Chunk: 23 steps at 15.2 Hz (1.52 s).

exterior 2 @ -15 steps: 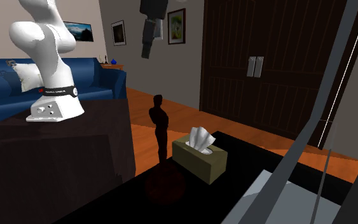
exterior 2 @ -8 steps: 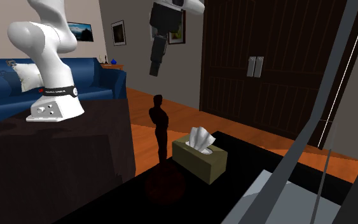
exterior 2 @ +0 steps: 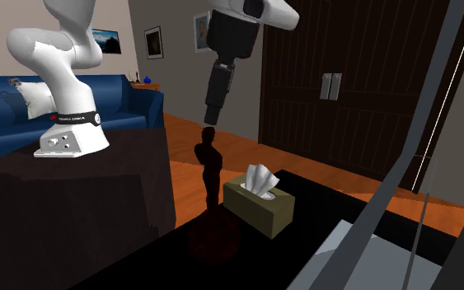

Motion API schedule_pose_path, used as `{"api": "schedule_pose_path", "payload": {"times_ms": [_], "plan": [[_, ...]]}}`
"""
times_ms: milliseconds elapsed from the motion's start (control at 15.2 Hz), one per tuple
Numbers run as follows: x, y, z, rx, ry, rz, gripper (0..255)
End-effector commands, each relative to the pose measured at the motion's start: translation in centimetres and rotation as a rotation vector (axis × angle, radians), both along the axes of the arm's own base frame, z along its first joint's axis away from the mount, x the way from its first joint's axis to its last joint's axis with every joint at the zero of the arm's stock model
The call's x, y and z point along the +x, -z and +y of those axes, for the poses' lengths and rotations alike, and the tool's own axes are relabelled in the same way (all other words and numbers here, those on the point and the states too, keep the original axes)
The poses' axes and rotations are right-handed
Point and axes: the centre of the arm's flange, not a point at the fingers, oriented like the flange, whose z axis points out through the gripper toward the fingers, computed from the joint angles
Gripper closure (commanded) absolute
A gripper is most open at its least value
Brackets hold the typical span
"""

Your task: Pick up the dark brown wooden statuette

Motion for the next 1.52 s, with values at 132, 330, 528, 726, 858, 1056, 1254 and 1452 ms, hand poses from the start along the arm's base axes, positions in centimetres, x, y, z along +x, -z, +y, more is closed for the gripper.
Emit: {"api": "schedule_pose_path", "payload": {"times_ms": [132, 330, 528, 726, 858, 1056, 1254, 1452], "plan": [[0.0, 5.0, -2.7, 0.039, 0.027, 0.047, 0], [0.0, 6.6, -2.7, 0.039, 0.027, 0.047, 0], [0.0, 8.5, -2.7, 0.039, 0.027, 0.047, 0], [0.1, 8.6, -2.7, 0.039, 0.027, 0.047, 255], [0.4, 8.7, -2.9, 0.039, 0.027, 0.047, 255], [0.0, 8.8, -3.0, 0.039, 0.027, 0.047, 255], [-0.2, 9.0, -3.2, 0.038, 0.027, 0.047, 255], [0.0, 7.4, -2.8, 0.039, 0.027, 0.047, 255]]}}
